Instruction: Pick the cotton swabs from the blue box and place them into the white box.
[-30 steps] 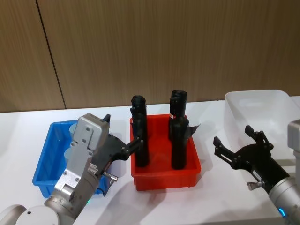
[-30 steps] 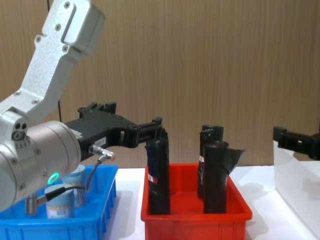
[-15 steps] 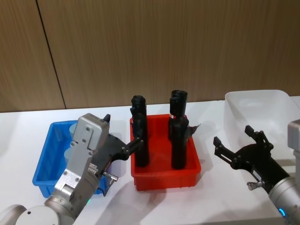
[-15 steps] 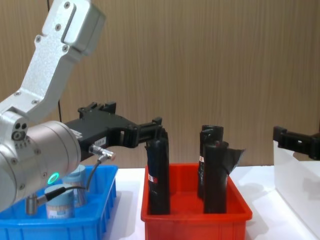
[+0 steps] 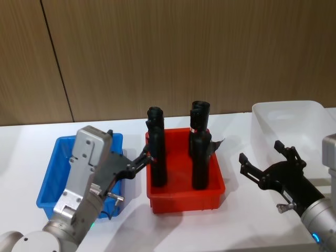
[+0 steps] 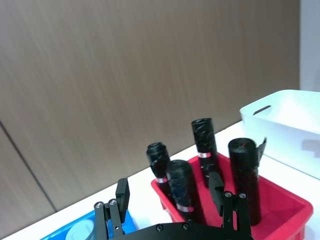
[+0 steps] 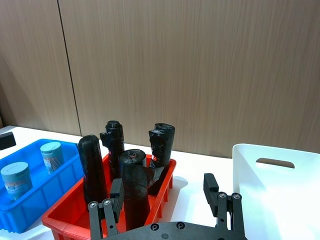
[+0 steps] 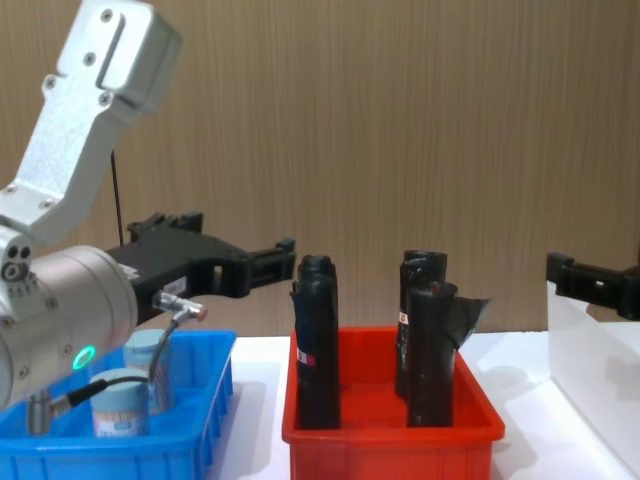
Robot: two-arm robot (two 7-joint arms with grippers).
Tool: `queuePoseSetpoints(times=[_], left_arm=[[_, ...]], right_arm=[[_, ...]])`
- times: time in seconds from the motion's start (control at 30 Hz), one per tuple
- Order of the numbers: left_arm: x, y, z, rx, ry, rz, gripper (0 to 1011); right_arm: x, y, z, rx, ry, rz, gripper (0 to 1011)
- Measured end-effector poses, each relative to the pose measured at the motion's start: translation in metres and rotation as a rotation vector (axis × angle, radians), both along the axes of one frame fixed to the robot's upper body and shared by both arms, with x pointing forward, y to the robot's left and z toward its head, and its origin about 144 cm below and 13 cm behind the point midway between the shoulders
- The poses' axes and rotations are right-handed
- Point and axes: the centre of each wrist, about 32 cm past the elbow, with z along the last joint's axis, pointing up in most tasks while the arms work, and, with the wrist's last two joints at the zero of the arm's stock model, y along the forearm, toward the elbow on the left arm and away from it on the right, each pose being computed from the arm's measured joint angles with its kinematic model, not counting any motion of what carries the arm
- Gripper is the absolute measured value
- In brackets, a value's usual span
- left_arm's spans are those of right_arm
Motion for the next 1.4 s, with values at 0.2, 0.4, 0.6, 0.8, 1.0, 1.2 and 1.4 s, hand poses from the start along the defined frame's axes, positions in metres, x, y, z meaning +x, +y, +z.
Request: queuePoseSetpoints(times=[0.2,0.4,0.6,0.8,1.0,1.2,1.4], left_arm=[[0.001,0.004,0.001,-0.025,0.041,0.05,1004],[0.006,0.007,-0.001,-0.06,0.09,0.104,1004],[0.014,0.01,-0.004,-0.091,0.139,0.145,1004],[0.022,0.013,-0.005,-0.113,0.187,0.169,1004],[0.032,0.016,-0.008,-0.138,0.241,0.193,1004],[0.042,0.02,-0.012,-0.166,0.289,0.215,1004],[0.047,0.022,-0.014,-0.181,0.318,0.247,1004]], right_arm=[[0.0,0.0,0.0,0.0,0.0,0.0,1002],[0.0,0.0,0.0,0.0,0.0,0.0,1002],[0.0,0.0,0.0,0.0,0.0,0.0,1002],[0.0,0.0,0.0,0.0,0.0,0.0,1002],[0.0,0.0,0.0,0.0,0.0,0.0,1002],[0.0,0.0,0.0,0.0,0.0,0.0,1002],[0.0,0.0,0.0,0.0,0.0,0.0,1002]])
